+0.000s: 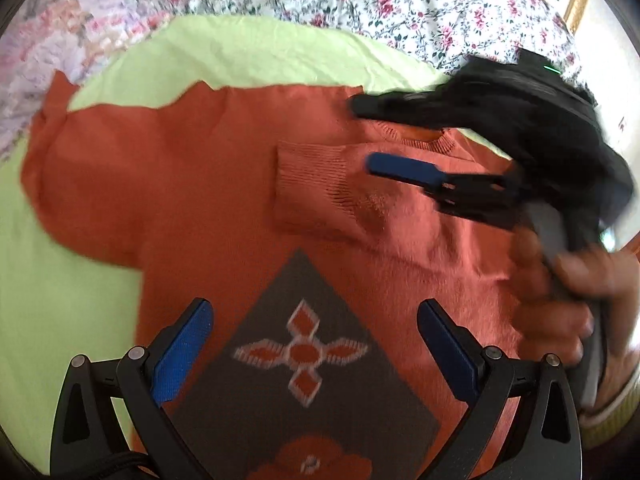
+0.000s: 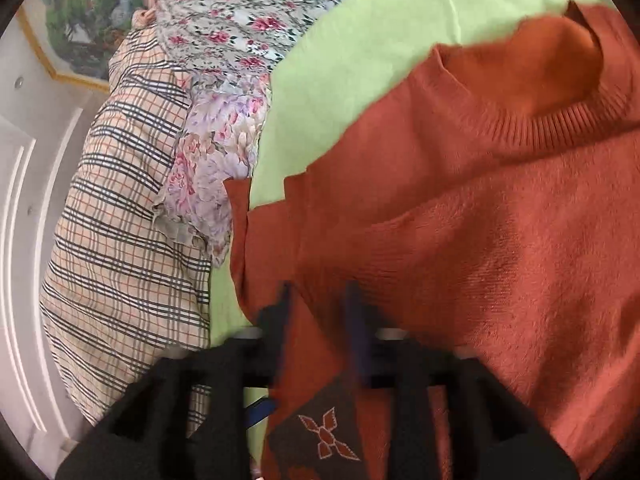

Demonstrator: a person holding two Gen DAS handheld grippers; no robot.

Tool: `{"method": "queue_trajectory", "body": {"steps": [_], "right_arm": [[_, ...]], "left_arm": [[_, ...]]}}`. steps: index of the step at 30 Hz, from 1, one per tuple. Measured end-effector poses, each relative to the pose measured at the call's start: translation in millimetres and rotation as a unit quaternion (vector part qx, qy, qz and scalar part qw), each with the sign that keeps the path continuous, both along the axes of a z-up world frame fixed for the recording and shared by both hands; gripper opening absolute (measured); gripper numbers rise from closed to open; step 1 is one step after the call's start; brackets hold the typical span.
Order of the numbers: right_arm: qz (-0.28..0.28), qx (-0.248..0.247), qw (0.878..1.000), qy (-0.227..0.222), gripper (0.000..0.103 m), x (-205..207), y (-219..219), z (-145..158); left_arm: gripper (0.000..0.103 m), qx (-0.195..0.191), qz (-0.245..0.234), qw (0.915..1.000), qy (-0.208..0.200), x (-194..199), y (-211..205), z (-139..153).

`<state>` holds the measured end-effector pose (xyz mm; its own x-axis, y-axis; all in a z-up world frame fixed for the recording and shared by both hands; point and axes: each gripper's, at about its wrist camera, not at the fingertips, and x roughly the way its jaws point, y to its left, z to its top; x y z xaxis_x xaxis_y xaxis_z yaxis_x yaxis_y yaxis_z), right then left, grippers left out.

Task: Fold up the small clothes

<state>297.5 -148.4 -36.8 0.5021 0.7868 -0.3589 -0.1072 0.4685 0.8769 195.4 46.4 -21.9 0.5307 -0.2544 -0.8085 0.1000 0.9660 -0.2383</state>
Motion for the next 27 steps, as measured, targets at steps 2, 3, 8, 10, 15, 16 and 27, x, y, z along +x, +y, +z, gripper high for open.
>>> {"method": "queue_trajectory", "body": {"steps": [2, 3, 8, 10, 15, 16, 27], "right_arm": [[-0.016, -0.005, 1.000, -0.018, 0.055, -12, -13, 7], [-0.021, -0.006, 0.999, -0.024, 0.055, -16, -18, 10], [-0.088, -0.014, 0.995, -0.052, 0.055, -68, -70, 28], [-0.121, -0.014, 0.991, -0.055, 0.055, -94, -91, 29], [-0.209, -0.016, 0.977, -0.046, 0.056, -155, -139, 18], [-0.223, -0.017, 0.974, -0.043, 0.056, -163, -146, 16], [-0.315, -0.111, 0.943, -0.013, 0.057, -189, -221, 9]], "left_arm": [[0.102, -0.023, -0.001, 0.9996, 0.017, 21, -1, -9], [0.102, -0.030, -0.001, 0.9993, 0.022, 29, -2, -12], [0.097, -0.044, 0.006, 0.9988, 0.019, 73, -11, -21], [0.084, -0.052, 0.003, 0.9986, 0.013, 86, -15, -20], [0.006, -0.053, -0.030, 0.9981, 0.016, 99, -26, -19], [0.005, -0.058, -0.033, 0.9977, 0.012, 97, -26, -16], [0.005, -0.013, 0.012, 0.9989, -0.042, 71, 22, 5]]}}
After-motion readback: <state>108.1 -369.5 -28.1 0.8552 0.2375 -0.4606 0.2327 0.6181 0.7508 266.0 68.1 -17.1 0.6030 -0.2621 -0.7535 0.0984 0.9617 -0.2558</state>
